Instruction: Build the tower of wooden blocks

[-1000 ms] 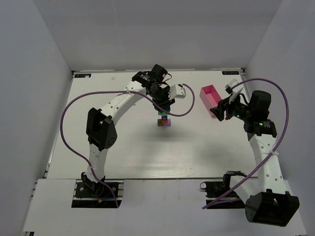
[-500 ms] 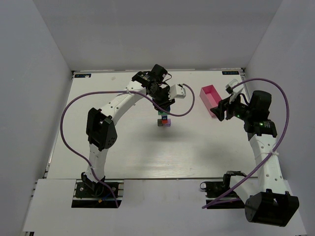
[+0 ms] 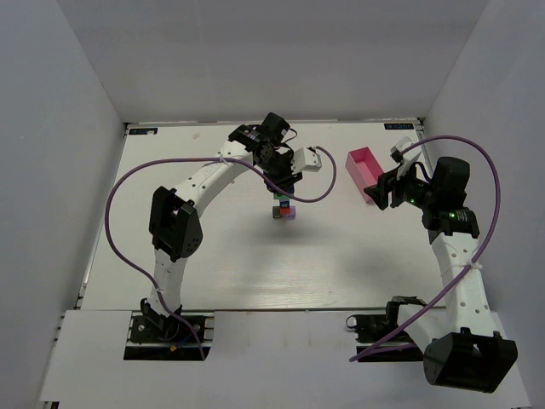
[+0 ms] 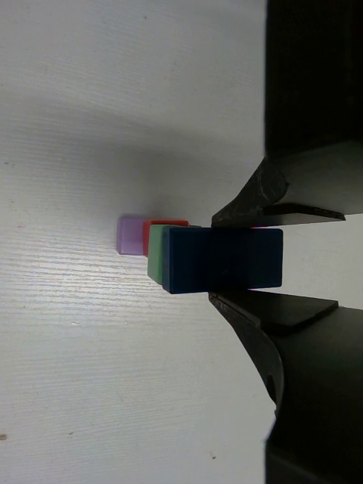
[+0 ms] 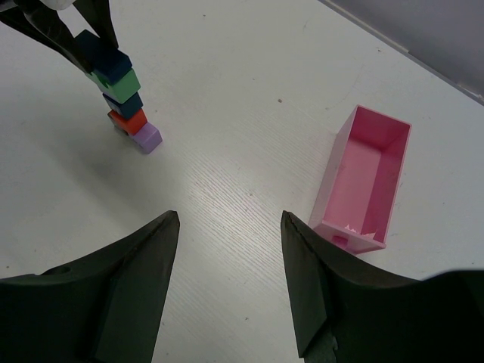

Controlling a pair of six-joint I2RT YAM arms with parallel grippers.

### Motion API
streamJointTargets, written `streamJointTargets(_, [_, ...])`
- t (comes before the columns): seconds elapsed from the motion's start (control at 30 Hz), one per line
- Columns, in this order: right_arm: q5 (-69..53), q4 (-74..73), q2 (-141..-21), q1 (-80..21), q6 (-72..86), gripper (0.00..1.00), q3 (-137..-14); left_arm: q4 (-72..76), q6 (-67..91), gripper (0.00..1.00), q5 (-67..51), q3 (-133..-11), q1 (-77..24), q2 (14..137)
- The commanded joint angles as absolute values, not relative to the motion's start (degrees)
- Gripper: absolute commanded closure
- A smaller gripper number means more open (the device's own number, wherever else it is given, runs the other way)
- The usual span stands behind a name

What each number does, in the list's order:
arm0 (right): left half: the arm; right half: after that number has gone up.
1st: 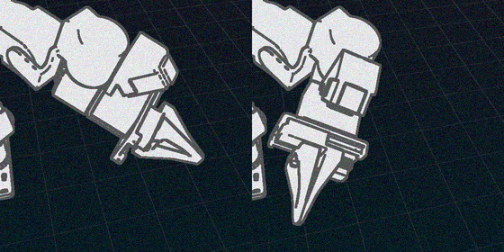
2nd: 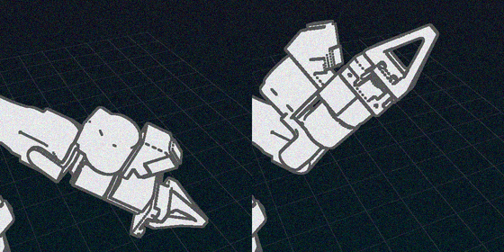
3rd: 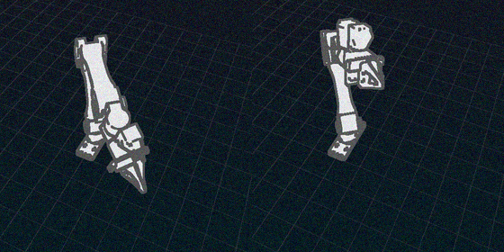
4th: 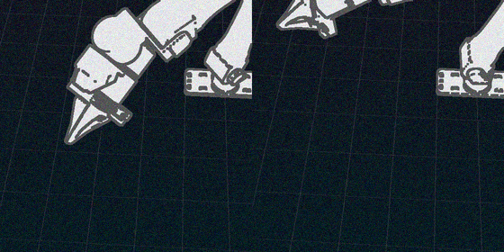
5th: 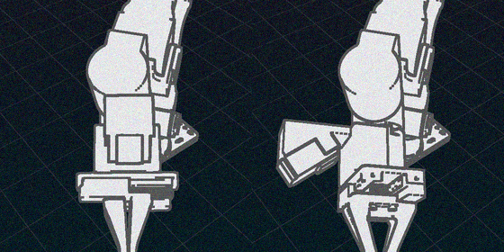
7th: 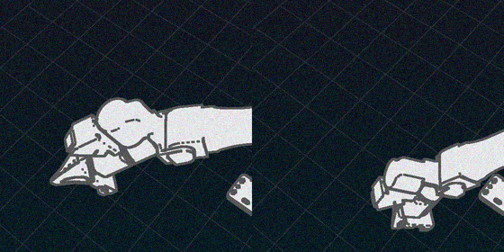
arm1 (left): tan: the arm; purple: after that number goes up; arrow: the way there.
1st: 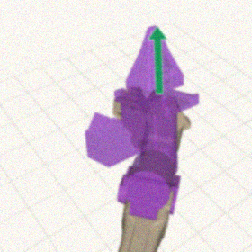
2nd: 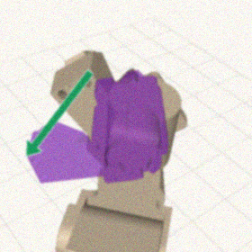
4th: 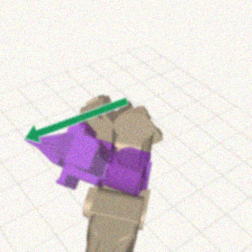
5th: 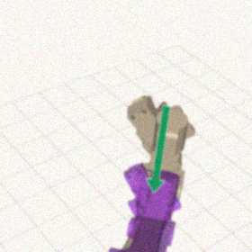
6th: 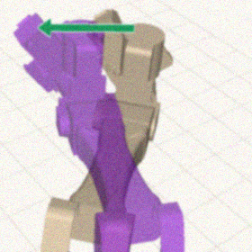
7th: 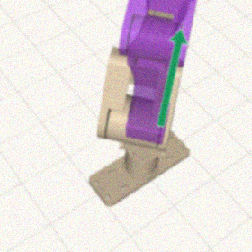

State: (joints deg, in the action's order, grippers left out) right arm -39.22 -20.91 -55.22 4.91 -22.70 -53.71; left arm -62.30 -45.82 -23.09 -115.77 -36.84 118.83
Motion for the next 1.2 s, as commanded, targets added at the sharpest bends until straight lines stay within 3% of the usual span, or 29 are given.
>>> streamJointTargets(0.0, [-40.7, -20.7, -54.7, 5.4, -22.7, 0.38, -53.7, -61.7, -45.9, 0.57, -23.6, -115.6, -36.5, 116.6])
streamJointTargets(0.3, [-40.7, -20.8, -54.8, 5.4, -22.7, 0.38, -53.8, -61.7, -45.4, 0.49, -23.6, -115.6, -36.5, 116.6])
streamJointTargets(0.4, [-40.6, -20.8, -54.8, 5.4, -22.7, 0.38, -53.8, -61.7, -45.4, 0.38, -23.0, -115.6, -36.5, 116.6])
streamJointTargets(0.53, [-40.8, -20.8, -54.7, 5.4, -22.8, 0.38, -53.7, -61.7, -45.4, 0.34, -23.0, -115.6, -36.5, 116.6])
streamJointTargets(0.57, [-40.8, -21.0, -54.8, 5.4, -22.8, 0.38, -53.7, -61.7, -45.4, 0.27, -23.0, -115.6, -36.5, 116.6])
streamJointTargets(0.63, [-40.8, -20.8, -54.7, 5.5, -22.8, 0.38, -53.8, -61.2, -45.4, 0.22, -22.5, -115.6, -36.5, 116.6])
streamJointTargets(0.67, [-40.8, -21.0, -54.6, 5.5, -22.7, 0.38, -53.8, -61.2, -44.8, 0.10, -22.0, -115.6, -36.5, 116.1])
streamJointTargets(0.73, [-40.8, -21.0, -54.7, 5.5, -22.8, 0.38, -53.7, -60.0, -44.8, 0.02, -21.3, -115.6, -36.5, 116.1])
streamJointTargets(1.0, [-40.5, -21.0, -55.0, 5.5, -22.9, 0.38, -53.8, -55.0, -42.1, 0.00, -16.3, -114.3, -36.5, 111.8])
streamJointTargets(1.17, [-40.0, -21.0, -55.5, 5.5, -22.9, 0.26, -53.7, -47.8, -38.6, 0.00, -16.3, -109.1, -36.5, 105.5])
